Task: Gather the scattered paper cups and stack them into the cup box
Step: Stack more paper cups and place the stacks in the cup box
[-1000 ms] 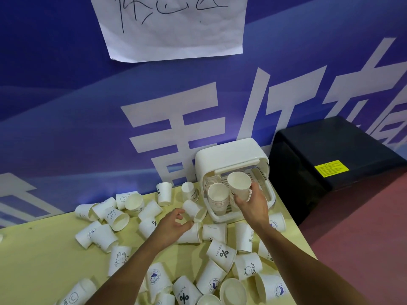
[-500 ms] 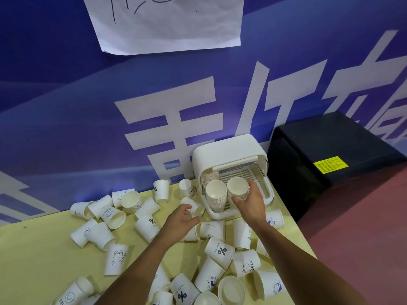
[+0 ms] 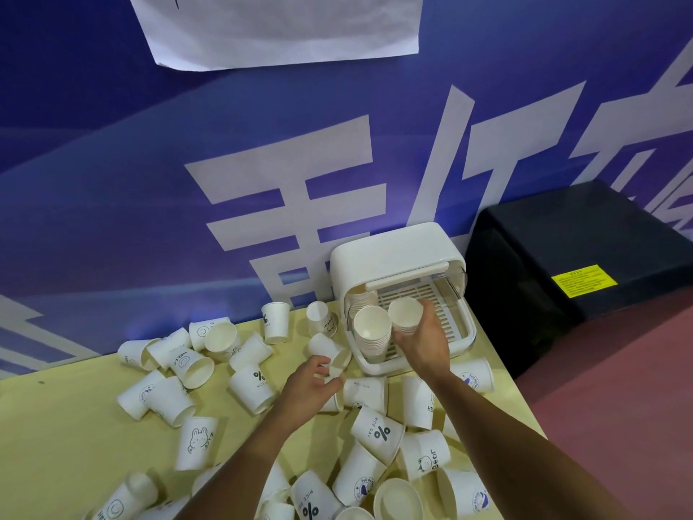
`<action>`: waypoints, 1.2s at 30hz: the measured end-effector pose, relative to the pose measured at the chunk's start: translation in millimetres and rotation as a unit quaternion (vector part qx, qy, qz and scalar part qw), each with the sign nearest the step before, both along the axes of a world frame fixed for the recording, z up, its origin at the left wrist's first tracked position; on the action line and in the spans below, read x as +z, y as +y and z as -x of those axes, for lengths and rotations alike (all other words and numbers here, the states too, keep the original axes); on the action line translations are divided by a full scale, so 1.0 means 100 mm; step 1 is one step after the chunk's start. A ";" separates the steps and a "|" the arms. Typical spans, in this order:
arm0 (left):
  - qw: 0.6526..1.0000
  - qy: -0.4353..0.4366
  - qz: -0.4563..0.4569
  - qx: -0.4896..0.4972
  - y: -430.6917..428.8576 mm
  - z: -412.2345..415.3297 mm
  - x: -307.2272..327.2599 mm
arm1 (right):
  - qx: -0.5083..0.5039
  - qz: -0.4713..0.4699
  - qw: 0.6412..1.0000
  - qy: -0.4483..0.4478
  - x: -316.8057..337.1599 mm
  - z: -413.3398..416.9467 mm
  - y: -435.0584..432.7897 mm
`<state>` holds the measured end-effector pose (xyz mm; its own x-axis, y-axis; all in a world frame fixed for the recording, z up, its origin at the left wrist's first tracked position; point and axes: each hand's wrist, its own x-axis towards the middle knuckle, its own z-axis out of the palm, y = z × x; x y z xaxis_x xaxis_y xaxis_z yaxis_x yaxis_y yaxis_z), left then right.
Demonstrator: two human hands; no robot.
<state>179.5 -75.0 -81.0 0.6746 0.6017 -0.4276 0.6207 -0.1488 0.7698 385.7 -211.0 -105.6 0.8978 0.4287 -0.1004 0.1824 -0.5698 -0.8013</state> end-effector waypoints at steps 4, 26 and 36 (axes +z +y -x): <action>1.000 0.005 0.007 0.003 0.05 0.00 -0.02 | -0.001 -0.031 1.000 0.003 0.03 -0.11 0.07; 0.999 0.032 -0.029 0.028 0.27 0.29 -0.02 | -0.002 -0.040 0.999 -0.025 0.07 0.16 -0.05; 0.996 -0.004 -0.038 0.082 0.59 0.86 0.21 | 0.072 -0.027 0.987 -0.140 0.40 1.12 0.31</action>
<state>93.9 -15.7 -59.6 0.5683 0.7340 -0.3718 0.6355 -0.1045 0.7650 273.3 -180.2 -66.1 0.8168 0.5517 0.1686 0.4764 -0.4803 -0.7364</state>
